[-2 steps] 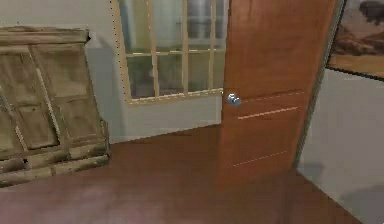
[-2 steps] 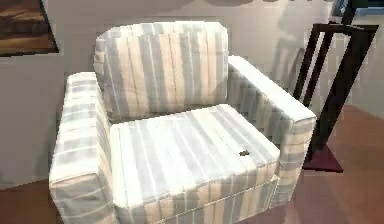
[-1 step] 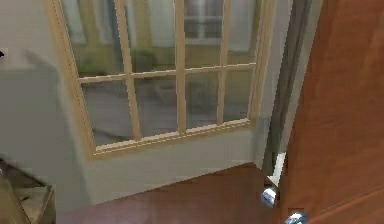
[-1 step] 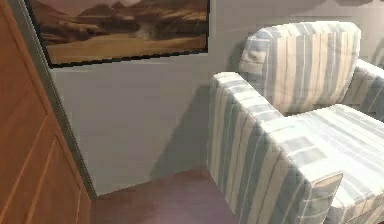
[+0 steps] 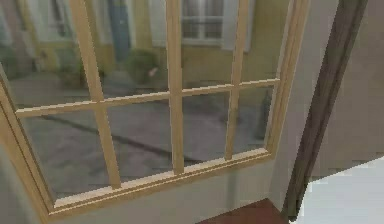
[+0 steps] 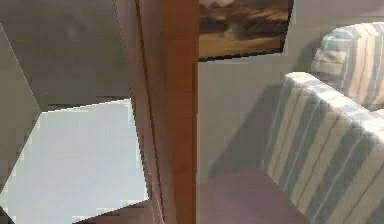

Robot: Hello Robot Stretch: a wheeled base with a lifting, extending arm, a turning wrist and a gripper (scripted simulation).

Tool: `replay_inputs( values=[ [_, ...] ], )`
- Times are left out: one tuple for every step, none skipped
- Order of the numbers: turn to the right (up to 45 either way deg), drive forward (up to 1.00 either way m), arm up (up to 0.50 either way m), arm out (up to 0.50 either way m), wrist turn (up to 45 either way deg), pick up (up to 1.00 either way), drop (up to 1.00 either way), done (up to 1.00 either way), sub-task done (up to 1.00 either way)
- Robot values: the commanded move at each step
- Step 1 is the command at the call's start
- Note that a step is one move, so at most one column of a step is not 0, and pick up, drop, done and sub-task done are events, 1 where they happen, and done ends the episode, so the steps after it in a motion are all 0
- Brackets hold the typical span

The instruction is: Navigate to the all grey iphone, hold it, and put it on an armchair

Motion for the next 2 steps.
replay_inputs(
  values=[
    [18.0, 0.0, 0.0, 0.0, 0.0, 0.0, 0.0, 0.0, 0.0],
    [0.0, 0.4, 0.0, 0.0, 0.0, 0.0, 0.0, 0.0, 0.0]
  ],
)
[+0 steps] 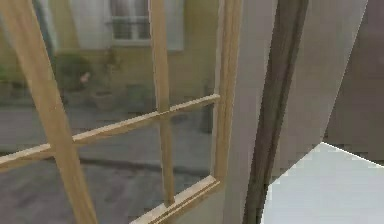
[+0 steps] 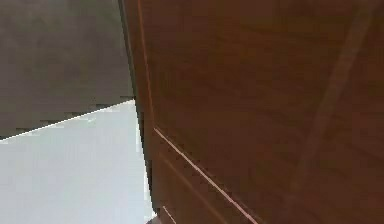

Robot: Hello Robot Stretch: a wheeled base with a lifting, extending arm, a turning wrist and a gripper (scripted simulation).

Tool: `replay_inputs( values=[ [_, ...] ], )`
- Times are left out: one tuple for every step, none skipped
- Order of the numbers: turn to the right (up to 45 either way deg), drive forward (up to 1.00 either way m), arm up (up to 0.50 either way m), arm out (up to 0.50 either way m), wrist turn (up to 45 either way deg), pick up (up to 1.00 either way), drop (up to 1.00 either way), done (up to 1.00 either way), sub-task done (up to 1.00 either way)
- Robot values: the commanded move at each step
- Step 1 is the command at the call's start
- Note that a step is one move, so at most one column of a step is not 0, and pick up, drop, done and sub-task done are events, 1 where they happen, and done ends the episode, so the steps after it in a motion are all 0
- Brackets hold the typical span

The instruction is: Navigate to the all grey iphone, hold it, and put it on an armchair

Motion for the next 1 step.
replay_inputs(
  values=[
    [45.0, 0.0, 0.0, 0.0, 0.0, 0.0, 0.0, 0.0, 0.0]
  ],
)
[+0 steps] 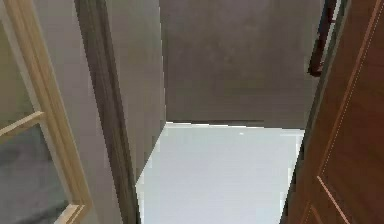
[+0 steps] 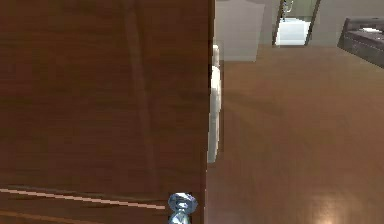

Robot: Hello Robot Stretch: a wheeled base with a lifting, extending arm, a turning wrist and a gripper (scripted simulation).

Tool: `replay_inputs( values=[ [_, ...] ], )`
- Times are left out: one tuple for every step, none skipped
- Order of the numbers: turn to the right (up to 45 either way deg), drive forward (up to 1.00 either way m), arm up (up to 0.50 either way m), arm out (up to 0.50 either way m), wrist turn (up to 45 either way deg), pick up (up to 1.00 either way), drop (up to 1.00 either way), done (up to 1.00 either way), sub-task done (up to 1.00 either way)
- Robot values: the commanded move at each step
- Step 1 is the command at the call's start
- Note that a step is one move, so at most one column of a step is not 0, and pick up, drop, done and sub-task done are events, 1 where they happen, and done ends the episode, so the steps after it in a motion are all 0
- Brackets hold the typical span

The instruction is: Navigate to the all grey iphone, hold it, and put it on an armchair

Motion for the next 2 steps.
replay_inputs(
  values=[
    [9.0, 0.0, 0.0, 0.0, 0.0, 0.0, 0.0, 0.0, 0.0],
    [0.0, 1.0, 0.0, 0.0, 0.0, 0.0, 0.0, 0.0, 0.0]
  ],
)
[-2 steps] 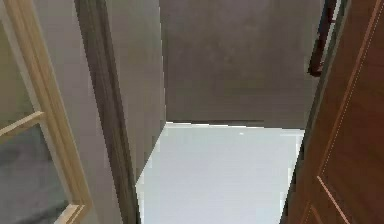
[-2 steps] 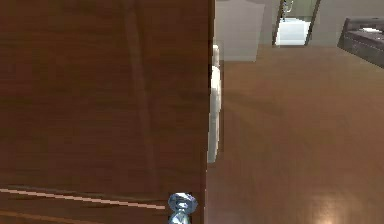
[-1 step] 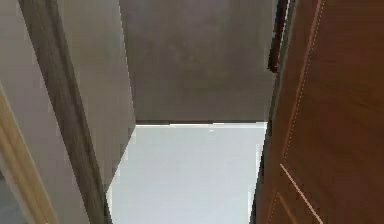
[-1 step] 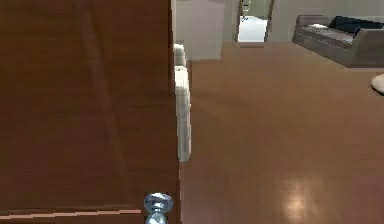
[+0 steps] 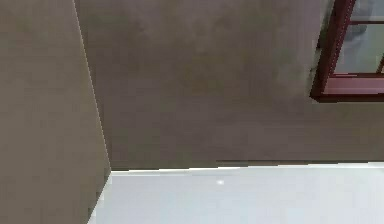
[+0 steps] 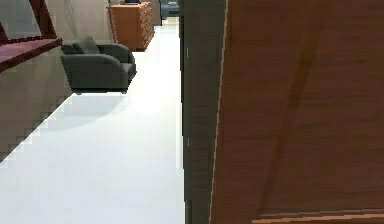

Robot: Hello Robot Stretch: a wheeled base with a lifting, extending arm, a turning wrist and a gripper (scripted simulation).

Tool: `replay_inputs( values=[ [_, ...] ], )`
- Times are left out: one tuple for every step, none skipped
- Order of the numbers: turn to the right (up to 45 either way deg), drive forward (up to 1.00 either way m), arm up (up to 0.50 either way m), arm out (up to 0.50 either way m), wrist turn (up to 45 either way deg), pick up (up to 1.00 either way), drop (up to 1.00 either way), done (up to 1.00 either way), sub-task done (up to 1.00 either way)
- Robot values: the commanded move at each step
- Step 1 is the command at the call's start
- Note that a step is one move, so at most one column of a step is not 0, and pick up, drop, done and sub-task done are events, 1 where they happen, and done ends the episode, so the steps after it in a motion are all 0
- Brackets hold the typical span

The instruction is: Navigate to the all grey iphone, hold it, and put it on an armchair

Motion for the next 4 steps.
replay_inputs(
  values=[
    [12.0, 0.0, 0.0, 0.0, 0.0, 0.0, 0.0, 0.0, 0.0],
    [0.0, 0.05, 0.0, 0.0, 0.0, 0.0, 0.0, 0.0, 0.0],
    [24.0, 0.0, 0.0, 0.0, 0.0, 0.0, 0.0, 0.0, 0.0],
    [0.0, 0.3, 0.0, 0.0, 0.0, 0.0, 0.0, 0.0, 0.0]
  ],
)
